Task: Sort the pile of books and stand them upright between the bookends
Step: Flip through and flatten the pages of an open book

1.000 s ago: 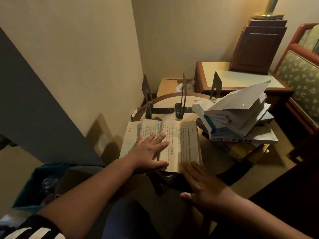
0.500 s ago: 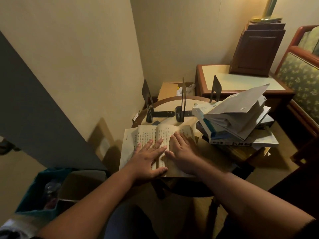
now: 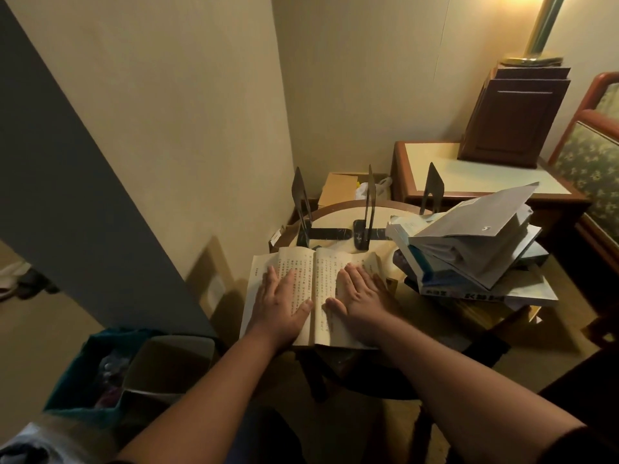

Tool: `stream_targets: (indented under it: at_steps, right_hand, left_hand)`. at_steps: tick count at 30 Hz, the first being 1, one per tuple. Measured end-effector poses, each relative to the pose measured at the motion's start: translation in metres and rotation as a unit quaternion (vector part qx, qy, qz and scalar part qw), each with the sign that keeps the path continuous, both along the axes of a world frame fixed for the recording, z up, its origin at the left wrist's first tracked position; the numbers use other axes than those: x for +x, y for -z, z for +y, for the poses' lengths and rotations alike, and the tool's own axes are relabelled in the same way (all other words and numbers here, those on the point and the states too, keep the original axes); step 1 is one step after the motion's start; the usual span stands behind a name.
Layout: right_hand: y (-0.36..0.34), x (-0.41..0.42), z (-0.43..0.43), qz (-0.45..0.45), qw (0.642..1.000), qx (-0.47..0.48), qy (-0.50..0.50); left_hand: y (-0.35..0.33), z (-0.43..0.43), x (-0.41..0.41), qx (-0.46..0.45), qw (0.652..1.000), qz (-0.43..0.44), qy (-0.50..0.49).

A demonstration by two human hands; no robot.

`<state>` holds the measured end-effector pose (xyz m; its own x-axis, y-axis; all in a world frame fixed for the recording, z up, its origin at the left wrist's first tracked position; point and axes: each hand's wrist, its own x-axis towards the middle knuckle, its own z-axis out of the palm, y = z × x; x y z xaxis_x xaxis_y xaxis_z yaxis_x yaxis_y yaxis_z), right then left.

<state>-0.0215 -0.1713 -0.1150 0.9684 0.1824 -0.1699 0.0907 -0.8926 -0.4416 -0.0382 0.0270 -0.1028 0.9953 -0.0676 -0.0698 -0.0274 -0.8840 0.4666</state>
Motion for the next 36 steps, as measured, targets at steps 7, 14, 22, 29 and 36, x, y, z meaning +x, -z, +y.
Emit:
stream_targets:
  at_steps: [7, 14, 22, 29, 36]
  right_hand:
    - [-0.007, -0.001, 0.004, 0.011, 1.000, 0.021, 0.019]
    - [-0.043, -0.006, 0.002, -0.021, 0.999, 0.023, 0.021]
    - [-0.074, -0.019, 0.018, -0.196, 0.961, 0.190, 0.046]
    - [-0.075, -0.016, 0.020, -0.169, 0.966, 0.179, 0.083]
    - [-0.056, -0.024, -0.002, -0.171, 0.985, -0.006, 0.028]
  left_hand:
    - [-0.033, 0.007, 0.003, -0.078, 0.995, -0.067, -0.007]
    - [-0.063, 0.004, 0.004, -0.153, 0.974, -0.167, 0.026]
    - [-0.065, -0.013, 0.012, -0.269, 0.962, -0.041, 0.018]
    - [-0.057, -0.020, 0.012, -0.185, 0.978, -0.043, 0.083]
    - [-0.033, 0.001, 0.010, 0.099, 0.979, -0.075, 0.160]
